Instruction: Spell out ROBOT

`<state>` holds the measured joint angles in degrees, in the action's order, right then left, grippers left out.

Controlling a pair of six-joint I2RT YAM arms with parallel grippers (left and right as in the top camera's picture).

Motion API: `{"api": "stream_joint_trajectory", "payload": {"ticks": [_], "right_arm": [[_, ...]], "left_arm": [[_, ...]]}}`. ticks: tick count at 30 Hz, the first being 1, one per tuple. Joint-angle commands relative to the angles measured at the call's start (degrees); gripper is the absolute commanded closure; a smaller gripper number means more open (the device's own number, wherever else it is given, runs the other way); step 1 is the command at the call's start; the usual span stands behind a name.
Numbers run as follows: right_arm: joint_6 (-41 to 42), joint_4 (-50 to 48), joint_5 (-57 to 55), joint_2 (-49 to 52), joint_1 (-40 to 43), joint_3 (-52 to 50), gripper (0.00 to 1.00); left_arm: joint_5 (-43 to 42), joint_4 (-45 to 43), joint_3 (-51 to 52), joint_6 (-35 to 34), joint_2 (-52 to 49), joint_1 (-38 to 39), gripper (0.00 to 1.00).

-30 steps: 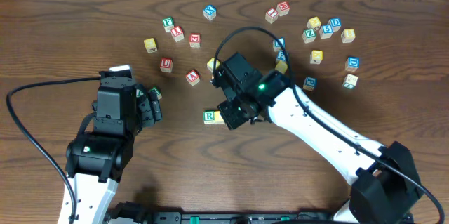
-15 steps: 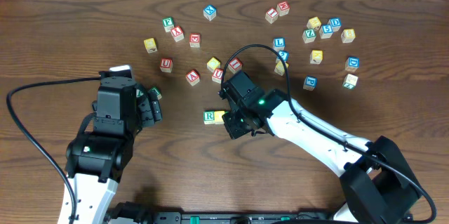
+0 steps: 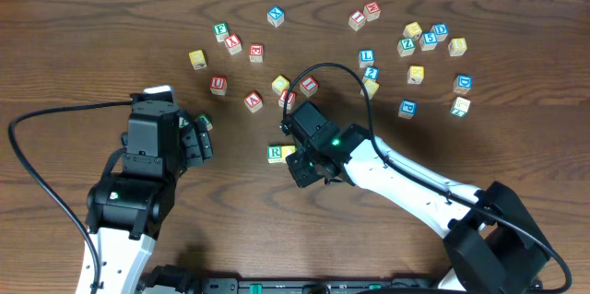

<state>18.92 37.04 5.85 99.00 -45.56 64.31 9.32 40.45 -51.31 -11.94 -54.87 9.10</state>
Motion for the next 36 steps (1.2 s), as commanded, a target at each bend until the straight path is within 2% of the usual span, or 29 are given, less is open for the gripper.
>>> {"api": "stream_joint_trajectory", "payload": {"ticks": [1,22,36], "right_arm": [[0.8,-0.3,-0.9,0.5,-0.3,-0.6,0.99],[1.9,-2.2,-2.9,1.5,-0.3,-1.6,0.99],[2.5,-9.0,-3.3,2.0,-0.3,-6.4,0.99]], "left_arm": [[-0.1,0.0,-1.4,0.7,0.1,-0.3,0.13],[-0.1,0.0,-1.4,0.7,-0.5,-0.3,0.13],[-0.1,-0.3,-1.4,0.5,-0.5,-0.3,0.13]]}}
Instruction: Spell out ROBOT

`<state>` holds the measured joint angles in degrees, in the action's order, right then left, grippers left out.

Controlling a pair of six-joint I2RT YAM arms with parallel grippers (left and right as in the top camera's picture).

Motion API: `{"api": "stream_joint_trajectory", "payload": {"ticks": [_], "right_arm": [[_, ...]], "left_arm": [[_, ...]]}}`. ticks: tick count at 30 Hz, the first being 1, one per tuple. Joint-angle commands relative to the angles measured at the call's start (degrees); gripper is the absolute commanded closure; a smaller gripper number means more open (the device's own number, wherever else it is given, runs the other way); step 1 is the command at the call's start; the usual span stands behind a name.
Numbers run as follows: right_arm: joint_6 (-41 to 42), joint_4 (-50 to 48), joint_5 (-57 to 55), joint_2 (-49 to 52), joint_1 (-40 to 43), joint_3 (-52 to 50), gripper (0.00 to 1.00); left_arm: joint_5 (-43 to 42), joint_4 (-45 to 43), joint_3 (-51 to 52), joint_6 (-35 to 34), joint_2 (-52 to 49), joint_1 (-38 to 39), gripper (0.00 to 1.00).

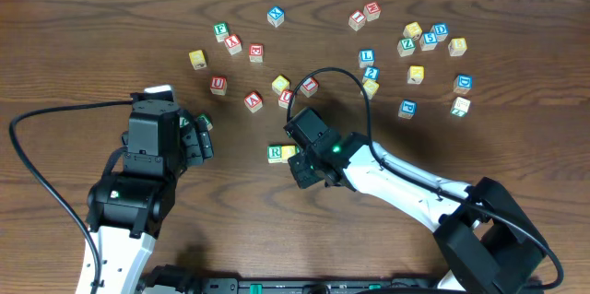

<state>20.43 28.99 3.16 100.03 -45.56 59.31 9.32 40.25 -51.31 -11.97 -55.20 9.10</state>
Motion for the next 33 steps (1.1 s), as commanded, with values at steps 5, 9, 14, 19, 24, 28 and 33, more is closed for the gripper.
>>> {"api": "stream_joint_trajectory", "payload": {"ticks": [5,9,14,19,24,28,33], "right_arm": [[1.3,-1.9,-0.7,1.4,-0.3,-1.9,0.99],[1.4,-2.7,-0.7,1.4,-0.3,-2.3,0.99],[1.4,-3.1,-1.2,1.4,-0.3,-2.4,0.99],[1.2,-4.8,-2.4,1.4,-0.3,-2.4,0.99],[1.2,-4.8,-2.6,1.4,-0.3,-2.4,0.99],[1.2,-4.8,-2.6,1.4,-0.3,-2.4,0.99],[1.4,-4.3,-3.2,1.4,-0.3,-2.4,0.99]], "left_arm": [[-0.1,-0.1,-1.4,0.5,-0.2,-0.3,0.13],[-0.1,-0.1,-1.4,0.5,-0.2,-0.3,0.13],[-0.1,-0.1,-1.4,0.5,-0.2,-0.3,0.13],[-0.1,-0.1,-1.4,0.5,-0.2,-0.3,0.13],[-0.1,-0.1,-1.4,0.5,-0.2,-0.3,0.13],[-0.1,-0.1,-1.4,0.5,-0.2,-0.3,0.13],[-0.1,-0.1,-1.4,0.5,-0.2,-0.3,0.13]]}}
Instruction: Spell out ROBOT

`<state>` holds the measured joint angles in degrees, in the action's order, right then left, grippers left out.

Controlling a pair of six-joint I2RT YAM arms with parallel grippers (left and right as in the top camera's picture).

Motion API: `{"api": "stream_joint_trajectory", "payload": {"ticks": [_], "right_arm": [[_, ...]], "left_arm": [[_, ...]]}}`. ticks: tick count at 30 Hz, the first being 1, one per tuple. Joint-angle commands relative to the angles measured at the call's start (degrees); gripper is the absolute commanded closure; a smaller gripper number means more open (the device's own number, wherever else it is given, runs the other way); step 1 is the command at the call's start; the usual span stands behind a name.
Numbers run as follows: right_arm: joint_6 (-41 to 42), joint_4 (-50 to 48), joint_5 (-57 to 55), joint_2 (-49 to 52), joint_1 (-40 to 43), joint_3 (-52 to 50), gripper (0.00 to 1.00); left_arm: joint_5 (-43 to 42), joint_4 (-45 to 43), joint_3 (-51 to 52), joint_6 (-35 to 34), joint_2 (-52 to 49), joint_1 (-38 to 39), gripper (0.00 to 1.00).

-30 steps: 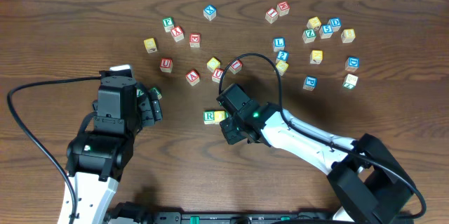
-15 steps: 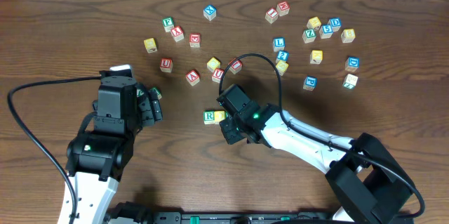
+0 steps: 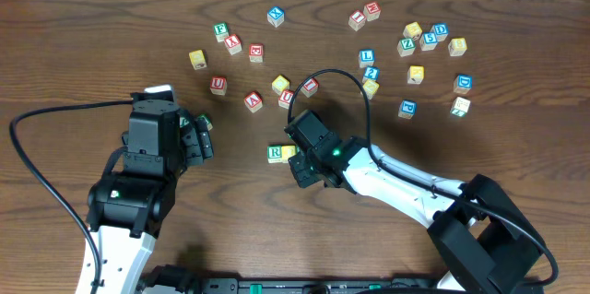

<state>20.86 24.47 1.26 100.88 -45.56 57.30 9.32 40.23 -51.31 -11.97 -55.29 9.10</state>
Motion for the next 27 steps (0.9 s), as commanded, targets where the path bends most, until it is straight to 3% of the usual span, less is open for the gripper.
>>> {"api": "stream_joint_trajectory", "payload": {"ticks": [1,27], "right_arm": [[1.0,0.4,-1.6,0.5,-0.3,-0.4,0.99],[1.6,0.6,-2.6,0.5,-0.3,-0.4,0.99]], "left_arm": [[-0.1,0.0,-1.4,0.5,-0.1,-0.3,0.13],[-0.1,0.0,-1.4,0.5,-0.1,-0.3,0.13]]}}
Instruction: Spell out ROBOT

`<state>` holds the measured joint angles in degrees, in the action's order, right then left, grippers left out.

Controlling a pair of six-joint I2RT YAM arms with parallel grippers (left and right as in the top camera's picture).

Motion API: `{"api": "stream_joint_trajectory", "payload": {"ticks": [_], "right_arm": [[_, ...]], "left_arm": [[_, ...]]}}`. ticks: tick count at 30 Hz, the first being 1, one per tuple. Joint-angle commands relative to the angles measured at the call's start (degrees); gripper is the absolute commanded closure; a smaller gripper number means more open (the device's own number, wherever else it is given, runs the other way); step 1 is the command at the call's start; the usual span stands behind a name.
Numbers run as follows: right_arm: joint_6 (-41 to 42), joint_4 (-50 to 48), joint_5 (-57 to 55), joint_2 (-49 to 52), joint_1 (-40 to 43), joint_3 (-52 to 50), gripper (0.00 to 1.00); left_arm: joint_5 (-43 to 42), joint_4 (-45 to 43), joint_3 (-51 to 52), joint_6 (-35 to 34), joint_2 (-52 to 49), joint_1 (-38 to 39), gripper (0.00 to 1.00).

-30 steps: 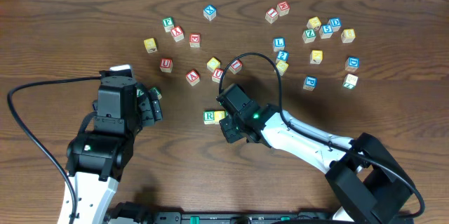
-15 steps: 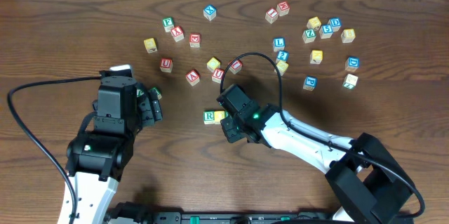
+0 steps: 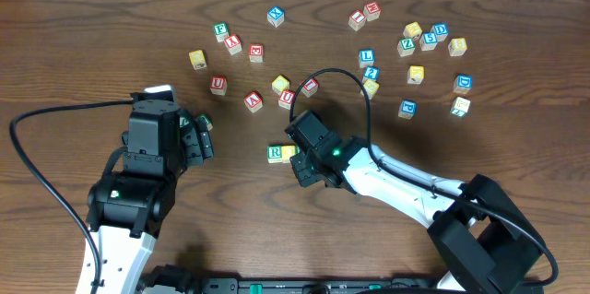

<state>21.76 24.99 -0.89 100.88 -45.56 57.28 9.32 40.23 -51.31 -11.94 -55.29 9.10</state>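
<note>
A white block with a green R point(image 3: 274, 153) lies at the middle of the wooden table point(image 3: 74, 36). A yellow block point(image 3: 289, 152) sits right against its right side. My right gripper point(image 3: 294, 155) is down on that yellow block and seems shut on it; the wrist body hides the fingertips. My left gripper point(image 3: 208, 137) rests well to the left of the R block, fingers apart and pointing right, with nothing clearly between them.
Several letter blocks lie scattered across the far half: a red U block point(image 3: 218, 83), a yellow block point(image 3: 280, 83), a blue block point(image 3: 276, 16), and a cluster at the far right around a blue L block point(image 3: 367, 57). A black cable point(image 3: 37, 128) loops at the left.
Almost nothing differs. The right wrist sits a touch lower over the yellow block; the blocks and the left arm are where they were.
At the oldest moment the right gripper was at the yellow block beside the R block, with its forearm further right. The arm then shifted slightly left and down. The yellow block has stayed against the R block throughout, and the left arm has not moved.
</note>
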Motion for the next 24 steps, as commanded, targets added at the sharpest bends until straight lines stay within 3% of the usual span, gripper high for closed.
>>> {"api": "stream_joint_trajectory", "payload": {"ticks": [1,24], "right_arm": [[0.7,0.3,0.1,0.5,-0.3,-0.3,0.99],[0.3,-1.8,1.8,0.5,-4.2,-0.3,0.99]], "left_arm": [[-0.1,0.0,-1.4,0.5,-0.1,-0.3,0.13],[-0.1,-0.1,-1.4,0.5,-0.1,-0.3,0.13]]}}
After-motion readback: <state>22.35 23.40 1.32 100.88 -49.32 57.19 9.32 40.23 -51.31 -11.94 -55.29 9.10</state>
